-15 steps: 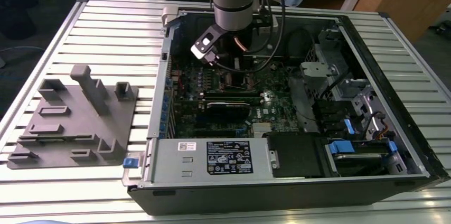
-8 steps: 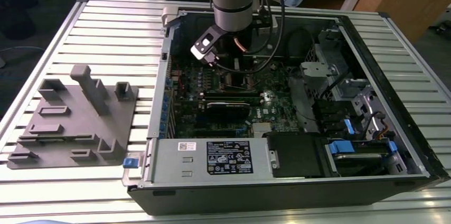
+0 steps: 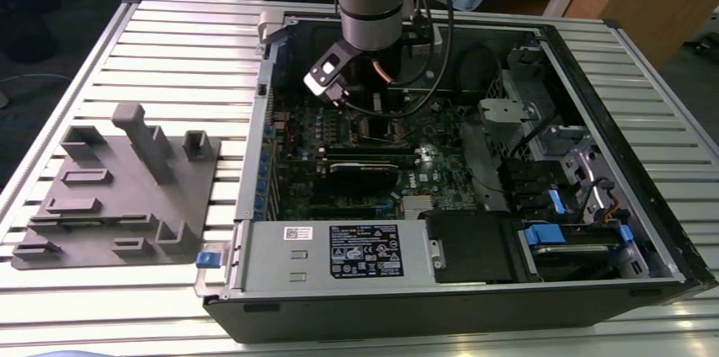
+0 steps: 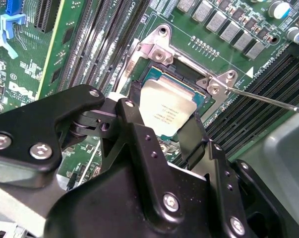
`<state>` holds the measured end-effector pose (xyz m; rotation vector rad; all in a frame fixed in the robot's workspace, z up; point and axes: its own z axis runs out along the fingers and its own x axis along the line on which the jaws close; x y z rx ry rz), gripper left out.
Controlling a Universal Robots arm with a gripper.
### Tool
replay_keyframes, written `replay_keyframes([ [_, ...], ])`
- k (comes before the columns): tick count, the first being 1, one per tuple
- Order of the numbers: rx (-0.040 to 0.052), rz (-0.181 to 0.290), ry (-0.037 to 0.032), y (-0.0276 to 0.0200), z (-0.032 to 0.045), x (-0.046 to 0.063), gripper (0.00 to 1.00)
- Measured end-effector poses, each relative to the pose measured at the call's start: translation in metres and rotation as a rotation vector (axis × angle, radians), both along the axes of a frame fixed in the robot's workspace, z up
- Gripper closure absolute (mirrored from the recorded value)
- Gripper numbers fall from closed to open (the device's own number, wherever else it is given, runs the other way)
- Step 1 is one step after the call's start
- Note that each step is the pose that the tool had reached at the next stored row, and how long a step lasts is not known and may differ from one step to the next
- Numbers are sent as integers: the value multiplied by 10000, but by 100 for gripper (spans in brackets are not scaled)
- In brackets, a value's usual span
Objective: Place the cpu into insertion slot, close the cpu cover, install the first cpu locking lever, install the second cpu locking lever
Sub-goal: 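Place the cpu into insertion slot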
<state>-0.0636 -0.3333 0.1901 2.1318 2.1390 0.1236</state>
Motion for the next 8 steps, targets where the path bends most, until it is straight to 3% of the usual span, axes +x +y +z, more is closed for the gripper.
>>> replay_keyframes([
  [8, 7, 1, -6, 1, -9, 1, 46],
])
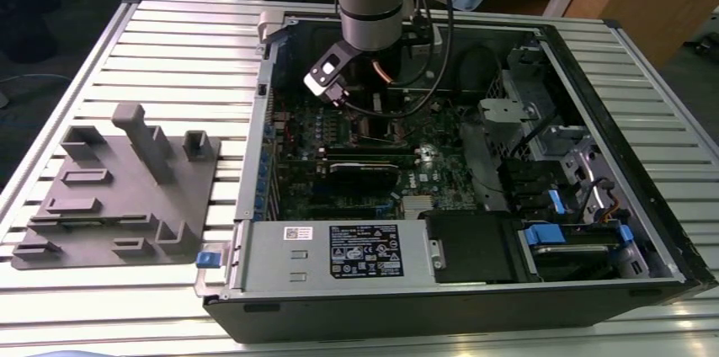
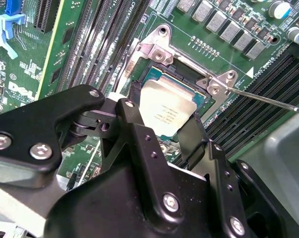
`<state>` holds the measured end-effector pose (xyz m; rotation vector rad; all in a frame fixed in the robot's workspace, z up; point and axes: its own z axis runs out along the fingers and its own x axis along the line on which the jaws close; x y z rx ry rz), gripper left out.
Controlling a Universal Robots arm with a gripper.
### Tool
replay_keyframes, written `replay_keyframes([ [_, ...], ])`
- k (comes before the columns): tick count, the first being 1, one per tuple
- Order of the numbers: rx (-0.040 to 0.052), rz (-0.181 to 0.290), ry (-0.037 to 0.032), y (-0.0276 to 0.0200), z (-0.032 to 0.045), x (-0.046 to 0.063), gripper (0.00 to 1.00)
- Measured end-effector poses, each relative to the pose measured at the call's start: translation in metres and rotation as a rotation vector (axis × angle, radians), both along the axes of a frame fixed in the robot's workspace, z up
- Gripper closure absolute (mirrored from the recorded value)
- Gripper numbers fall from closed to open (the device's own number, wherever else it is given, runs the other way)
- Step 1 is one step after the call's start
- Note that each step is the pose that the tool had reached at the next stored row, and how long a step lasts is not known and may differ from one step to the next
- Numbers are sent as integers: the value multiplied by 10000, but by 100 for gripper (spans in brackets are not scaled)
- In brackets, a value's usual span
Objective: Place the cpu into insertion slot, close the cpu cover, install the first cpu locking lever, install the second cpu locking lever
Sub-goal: 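Place the cpu into insertion slot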
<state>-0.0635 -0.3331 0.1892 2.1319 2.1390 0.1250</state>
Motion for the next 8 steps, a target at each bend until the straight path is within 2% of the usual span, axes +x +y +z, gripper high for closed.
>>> replay_keyframes([
  [8, -14, 0, 7, -3, -9, -2, 46],
])
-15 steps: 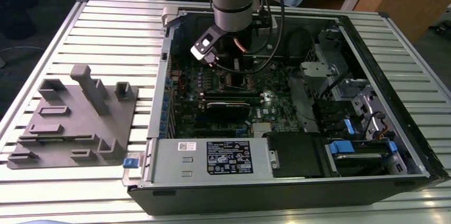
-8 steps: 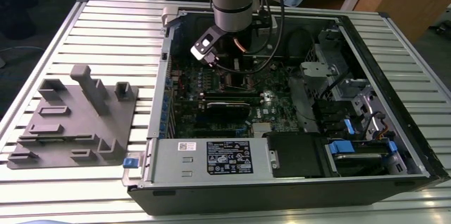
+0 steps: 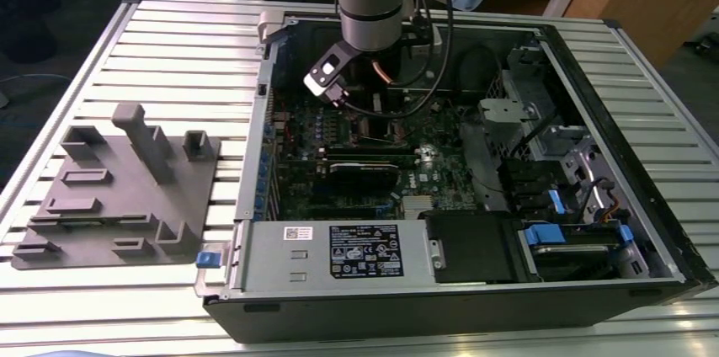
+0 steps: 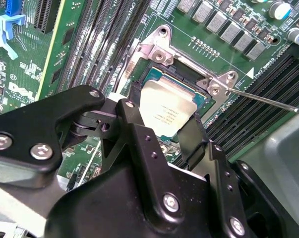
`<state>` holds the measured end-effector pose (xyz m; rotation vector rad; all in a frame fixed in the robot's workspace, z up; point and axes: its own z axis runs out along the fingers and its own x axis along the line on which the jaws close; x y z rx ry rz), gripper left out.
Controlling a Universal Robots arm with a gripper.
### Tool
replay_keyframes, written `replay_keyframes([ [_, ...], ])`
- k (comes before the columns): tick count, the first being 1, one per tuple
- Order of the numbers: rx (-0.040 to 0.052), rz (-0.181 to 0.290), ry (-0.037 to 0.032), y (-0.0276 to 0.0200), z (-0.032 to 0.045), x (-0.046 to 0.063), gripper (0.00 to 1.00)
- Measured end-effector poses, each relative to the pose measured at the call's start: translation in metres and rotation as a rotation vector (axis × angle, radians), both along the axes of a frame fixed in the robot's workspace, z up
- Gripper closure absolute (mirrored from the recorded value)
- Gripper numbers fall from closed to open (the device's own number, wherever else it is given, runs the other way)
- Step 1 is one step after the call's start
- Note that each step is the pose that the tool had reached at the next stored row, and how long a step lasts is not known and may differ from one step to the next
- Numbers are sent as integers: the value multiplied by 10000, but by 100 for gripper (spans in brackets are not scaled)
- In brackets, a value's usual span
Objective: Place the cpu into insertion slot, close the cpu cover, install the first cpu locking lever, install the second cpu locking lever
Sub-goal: 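Place the cpu into insertion slot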
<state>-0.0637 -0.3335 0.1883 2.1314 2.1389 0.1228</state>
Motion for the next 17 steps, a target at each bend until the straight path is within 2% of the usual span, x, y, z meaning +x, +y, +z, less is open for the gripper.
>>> replay_keyframes([
  [17, -5, 0, 4, -1, -1, -1, 46],
])
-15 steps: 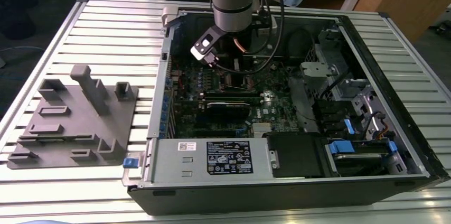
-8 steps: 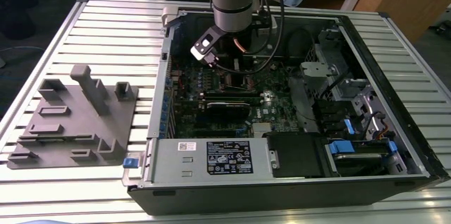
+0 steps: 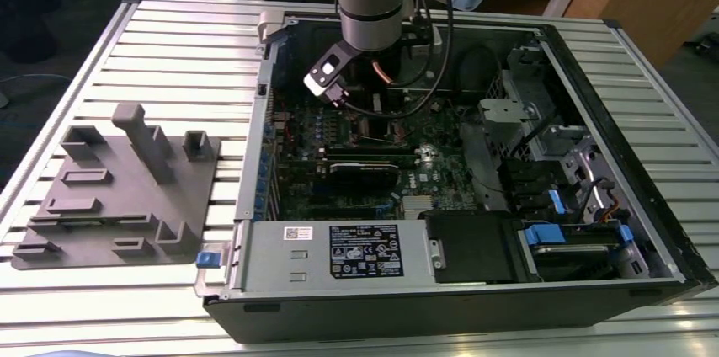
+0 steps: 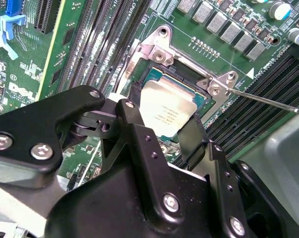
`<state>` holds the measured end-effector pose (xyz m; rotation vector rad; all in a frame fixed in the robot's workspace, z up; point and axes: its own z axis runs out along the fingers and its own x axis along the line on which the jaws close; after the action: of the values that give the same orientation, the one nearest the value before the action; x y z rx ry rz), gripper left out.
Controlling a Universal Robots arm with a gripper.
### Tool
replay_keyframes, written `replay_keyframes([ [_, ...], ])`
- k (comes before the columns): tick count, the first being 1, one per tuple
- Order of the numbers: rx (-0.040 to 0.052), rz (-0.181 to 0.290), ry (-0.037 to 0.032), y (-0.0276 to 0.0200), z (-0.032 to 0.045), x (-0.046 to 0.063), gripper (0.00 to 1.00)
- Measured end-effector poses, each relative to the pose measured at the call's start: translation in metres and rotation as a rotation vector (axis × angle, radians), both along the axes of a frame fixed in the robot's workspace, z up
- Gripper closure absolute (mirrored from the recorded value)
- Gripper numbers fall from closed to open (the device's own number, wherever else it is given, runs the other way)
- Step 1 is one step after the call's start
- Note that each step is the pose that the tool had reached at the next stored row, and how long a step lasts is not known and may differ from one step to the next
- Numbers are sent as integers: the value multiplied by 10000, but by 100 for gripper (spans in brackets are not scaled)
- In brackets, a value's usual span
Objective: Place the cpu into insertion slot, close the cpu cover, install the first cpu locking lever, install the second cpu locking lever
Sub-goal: 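Place the cpu into insertion slot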
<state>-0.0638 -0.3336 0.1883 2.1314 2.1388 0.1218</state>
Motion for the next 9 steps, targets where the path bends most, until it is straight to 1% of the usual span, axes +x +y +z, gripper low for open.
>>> replay_keyframes([
  [4, 4, 1, -13, 0, -4, 2, 45],
  [5, 35, 1, -28, 6, -14, 5, 40],
  [6, 28, 2, -25, 5, -13, 5, 40],
  [7, 28, 2, -18, 6, -12, 4, 34],
  [8, 24, 1, -15, 6, -10, 4, 34],
  [9, 22, 0, -14, 5, -10, 4, 30],
])
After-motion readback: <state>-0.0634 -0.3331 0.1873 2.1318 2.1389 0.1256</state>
